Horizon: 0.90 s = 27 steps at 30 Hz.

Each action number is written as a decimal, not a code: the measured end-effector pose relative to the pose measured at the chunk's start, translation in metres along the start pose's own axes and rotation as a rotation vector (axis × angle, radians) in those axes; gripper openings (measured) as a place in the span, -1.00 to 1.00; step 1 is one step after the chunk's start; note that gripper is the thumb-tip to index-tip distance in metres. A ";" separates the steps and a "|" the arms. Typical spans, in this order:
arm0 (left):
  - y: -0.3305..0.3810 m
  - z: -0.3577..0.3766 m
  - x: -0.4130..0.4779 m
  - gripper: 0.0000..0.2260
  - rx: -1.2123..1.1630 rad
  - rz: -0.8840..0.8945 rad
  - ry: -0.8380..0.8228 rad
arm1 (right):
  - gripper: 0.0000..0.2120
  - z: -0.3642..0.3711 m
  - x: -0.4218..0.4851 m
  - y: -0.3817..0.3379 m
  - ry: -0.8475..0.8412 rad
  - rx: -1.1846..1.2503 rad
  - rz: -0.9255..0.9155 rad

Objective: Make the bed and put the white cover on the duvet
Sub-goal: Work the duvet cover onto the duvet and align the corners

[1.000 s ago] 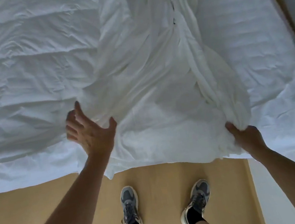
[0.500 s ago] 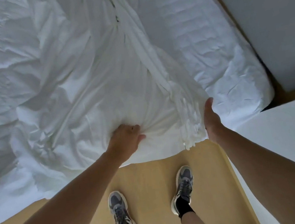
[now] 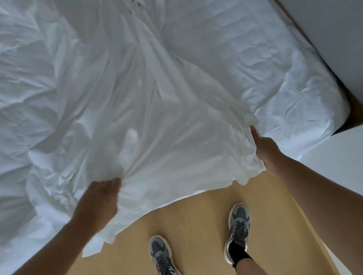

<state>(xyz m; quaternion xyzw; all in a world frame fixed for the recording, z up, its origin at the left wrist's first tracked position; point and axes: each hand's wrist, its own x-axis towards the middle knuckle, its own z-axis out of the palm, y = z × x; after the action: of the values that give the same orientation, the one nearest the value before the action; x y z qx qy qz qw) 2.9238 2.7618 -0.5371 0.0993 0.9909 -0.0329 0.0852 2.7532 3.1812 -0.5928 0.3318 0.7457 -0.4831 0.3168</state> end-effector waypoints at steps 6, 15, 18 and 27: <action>-0.071 -0.031 -0.010 -0.84 0.121 -0.483 -0.151 | -0.24 0.017 0.007 0.007 0.059 -0.016 -0.032; 0.168 -0.041 0.127 -0.54 -0.161 0.147 0.074 | -0.41 0.032 -0.013 0.003 0.059 -0.136 -0.121; 0.182 -0.007 0.143 -0.76 -0.113 0.168 -0.056 | -0.34 0.035 -0.016 0.009 0.059 -0.122 -0.094; 0.063 -0.005 0.089 -0.59 -0.135 0.204 -0.096 | -0.31 0.013 0.004 0.007 0.078 -0.032 -0.046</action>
<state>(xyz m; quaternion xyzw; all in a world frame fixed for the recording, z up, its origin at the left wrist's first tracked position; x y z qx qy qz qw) 2.8497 2.8409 -0.5506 0.1920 0.9704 0.0380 0.1418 2.7583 3.1722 -0.6034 0.3280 0.7726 -0.4648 0.2818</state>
